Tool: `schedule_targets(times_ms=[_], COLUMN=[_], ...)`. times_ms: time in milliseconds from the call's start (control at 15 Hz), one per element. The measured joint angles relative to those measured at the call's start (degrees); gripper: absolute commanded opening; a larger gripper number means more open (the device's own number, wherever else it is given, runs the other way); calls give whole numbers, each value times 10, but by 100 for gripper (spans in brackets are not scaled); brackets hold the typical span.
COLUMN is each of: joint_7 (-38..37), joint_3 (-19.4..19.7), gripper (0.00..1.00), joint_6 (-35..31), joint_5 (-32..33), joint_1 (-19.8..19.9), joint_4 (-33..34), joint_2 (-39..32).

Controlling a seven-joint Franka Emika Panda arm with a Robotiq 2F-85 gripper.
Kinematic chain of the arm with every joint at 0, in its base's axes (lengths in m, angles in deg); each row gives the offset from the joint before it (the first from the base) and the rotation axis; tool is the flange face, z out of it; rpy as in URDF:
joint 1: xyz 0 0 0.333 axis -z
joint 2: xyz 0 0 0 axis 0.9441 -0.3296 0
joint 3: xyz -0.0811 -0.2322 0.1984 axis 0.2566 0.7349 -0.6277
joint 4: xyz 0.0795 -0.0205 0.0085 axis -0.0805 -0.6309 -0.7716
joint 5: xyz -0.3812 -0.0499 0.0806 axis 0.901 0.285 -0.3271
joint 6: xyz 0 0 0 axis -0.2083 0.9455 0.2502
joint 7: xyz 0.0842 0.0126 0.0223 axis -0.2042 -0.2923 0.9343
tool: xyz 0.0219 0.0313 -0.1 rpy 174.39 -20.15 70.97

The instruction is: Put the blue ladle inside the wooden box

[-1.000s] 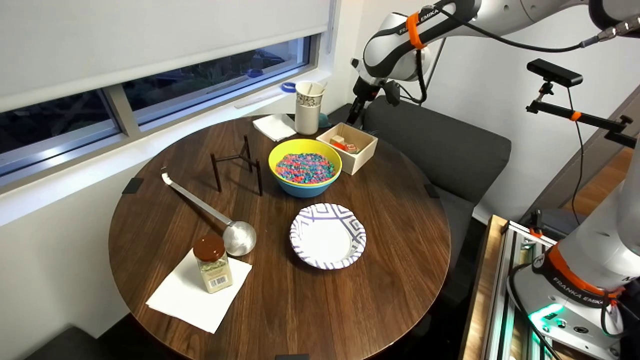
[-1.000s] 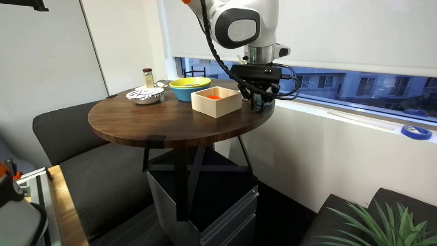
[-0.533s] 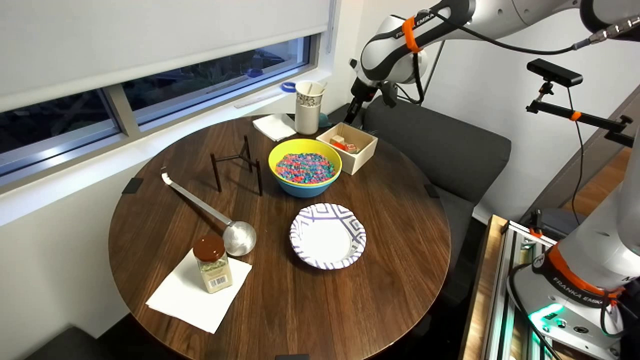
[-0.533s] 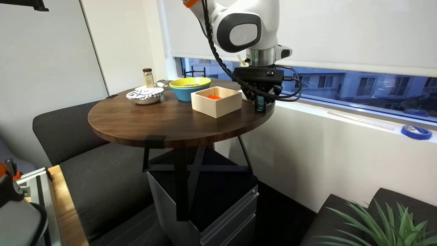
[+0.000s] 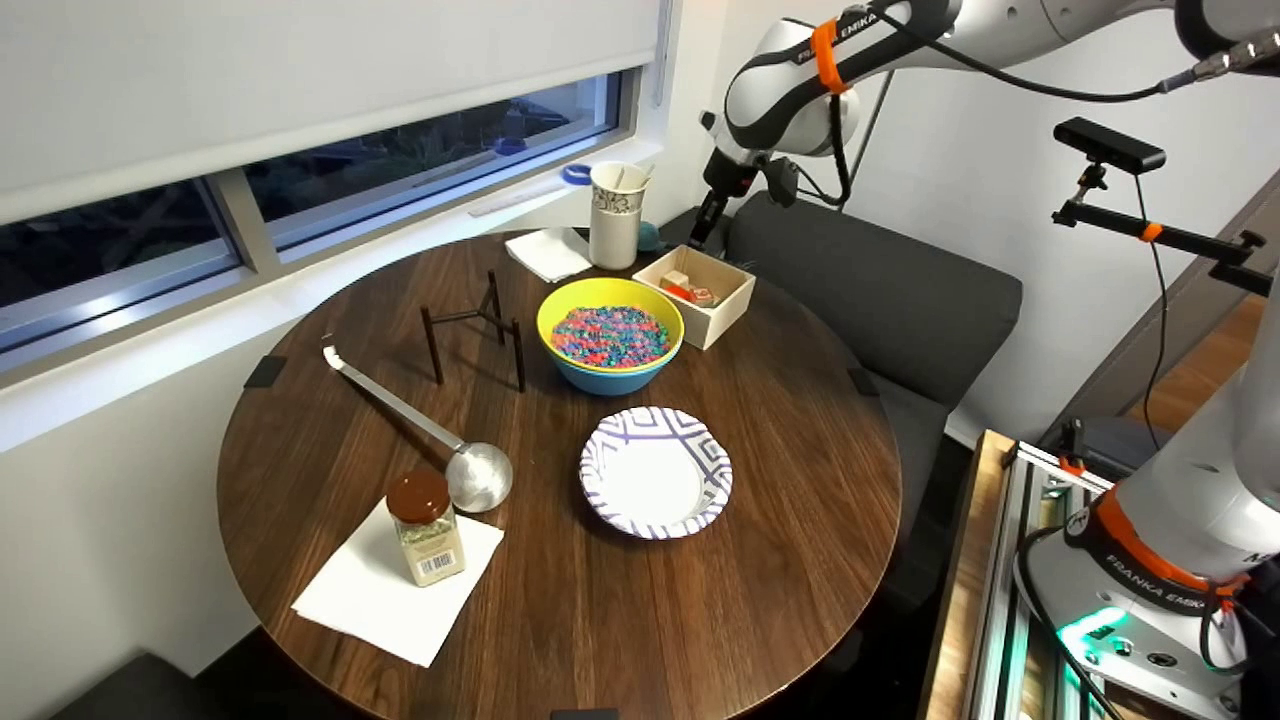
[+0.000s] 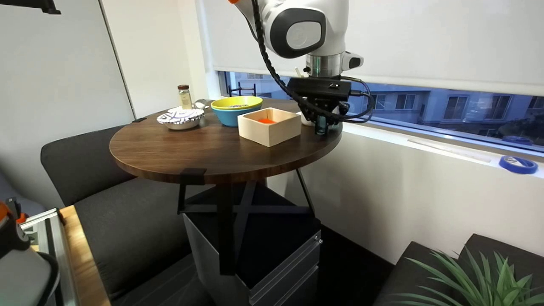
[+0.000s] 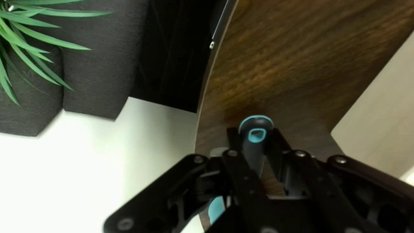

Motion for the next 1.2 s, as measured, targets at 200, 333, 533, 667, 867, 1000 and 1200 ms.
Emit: schedule_targets(times_ms=[200,333,533,667,867,1000,1200], joint_7=[-15,-30,-55,-58,-59,-55,-41], joint_3=[4,11,24,29,30,29,24], gripper=[6,6,6,6,6,6,6], joint_6=[74,111,158,172,172,175,195], joint_5=[8,24,49,56,57,53,44], joint_1=[0,-1,-2,-3,-7,-17,-37], joint_4=[-3,-12,-31,-45,-63,-75,-89], joint_2=[31,57,98,123,152,165,177])
